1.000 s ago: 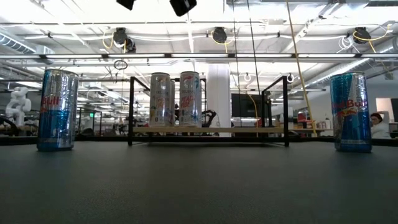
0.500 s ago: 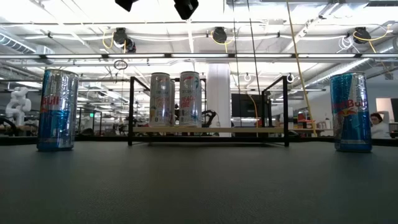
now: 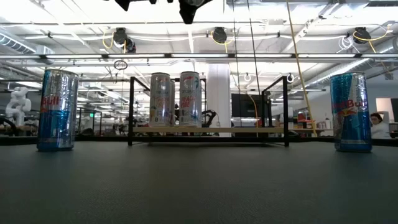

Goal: Place canned beverage on shelf
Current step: Put the right red soda can on the shelf

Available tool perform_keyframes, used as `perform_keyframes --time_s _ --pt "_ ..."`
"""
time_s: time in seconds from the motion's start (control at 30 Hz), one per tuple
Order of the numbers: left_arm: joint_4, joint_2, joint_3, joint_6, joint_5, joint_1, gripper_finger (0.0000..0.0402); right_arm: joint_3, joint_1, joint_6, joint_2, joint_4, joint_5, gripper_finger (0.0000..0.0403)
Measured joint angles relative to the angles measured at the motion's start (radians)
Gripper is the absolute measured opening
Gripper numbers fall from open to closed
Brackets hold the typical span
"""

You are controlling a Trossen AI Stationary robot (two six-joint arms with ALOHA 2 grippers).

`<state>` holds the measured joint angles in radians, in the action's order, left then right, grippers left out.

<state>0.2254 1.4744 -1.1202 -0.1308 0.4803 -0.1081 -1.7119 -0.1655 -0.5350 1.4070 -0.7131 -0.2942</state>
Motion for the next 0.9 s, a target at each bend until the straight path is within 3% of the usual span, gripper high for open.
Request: perform_keyframes --time_s 0.2,0.57,0.9 --pt "0.045 0.001 0.0 0.027 -0.135 0.004 0.0282 0.0 0.012 -0.1 -0.026 -0.02 0.002 0.0363" --pt "0.103 0.0 0.0 0.061 -0.132 0.006 0.0285 0.0 0.021 0.02 0.029 0.014 -0.02 0.036" --pt "0.097 0.0 0.0 0.046 -0.125 0.006 0.0287 0.0 0.023 0.046 0.024 0.014 -0.03 0.0307"
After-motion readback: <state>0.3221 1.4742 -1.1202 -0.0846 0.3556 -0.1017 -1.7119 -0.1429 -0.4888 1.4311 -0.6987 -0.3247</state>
